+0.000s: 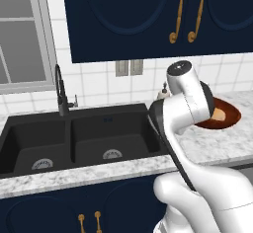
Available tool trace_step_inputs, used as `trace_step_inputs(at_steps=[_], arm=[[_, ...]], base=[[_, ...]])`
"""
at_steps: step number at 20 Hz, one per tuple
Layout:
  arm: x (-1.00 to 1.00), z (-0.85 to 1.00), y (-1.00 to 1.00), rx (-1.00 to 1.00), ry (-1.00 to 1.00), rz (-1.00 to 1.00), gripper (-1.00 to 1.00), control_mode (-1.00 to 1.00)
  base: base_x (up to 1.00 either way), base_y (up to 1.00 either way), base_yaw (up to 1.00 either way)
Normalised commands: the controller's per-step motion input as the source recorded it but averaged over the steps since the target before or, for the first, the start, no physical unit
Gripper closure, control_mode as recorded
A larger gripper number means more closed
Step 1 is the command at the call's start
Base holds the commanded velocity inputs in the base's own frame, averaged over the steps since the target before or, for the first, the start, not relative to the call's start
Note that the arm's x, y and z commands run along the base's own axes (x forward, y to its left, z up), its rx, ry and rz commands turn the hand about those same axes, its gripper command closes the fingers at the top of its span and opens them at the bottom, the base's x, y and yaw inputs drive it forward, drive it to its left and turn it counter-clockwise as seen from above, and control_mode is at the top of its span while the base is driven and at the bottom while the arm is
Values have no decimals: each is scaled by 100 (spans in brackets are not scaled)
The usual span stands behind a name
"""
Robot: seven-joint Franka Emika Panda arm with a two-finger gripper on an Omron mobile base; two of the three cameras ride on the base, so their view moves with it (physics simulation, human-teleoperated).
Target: Pick the squash from the sink and place it in the bowl. Then pick the bowl and place it in the microwave. Then close the microwave door and press the start button.
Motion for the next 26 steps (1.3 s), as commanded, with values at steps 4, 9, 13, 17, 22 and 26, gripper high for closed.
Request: trace_step_inputs(at_steps=[4, 9, 13, 17, 22, 26], arm=[[-32, 62, 72, -4, -1, 28, 100, -100], [-32, 14, 36, -7, -8, 19, 100, -100], [-4, 0, 2, -9, 0, 16, 100, -100], [0, 0, 2, -5, 6, 2, 100, 100], [0, 0, 0, 0, 0, 0, 100, 100], [0, 0, 0, 0, 0, 0, 100, 100]], base=[[0, 0, 0], [0, 0, 0], [0, 0, 0], [0, 0, 0], [-89, -1, 0], [-96, 0, 0]])
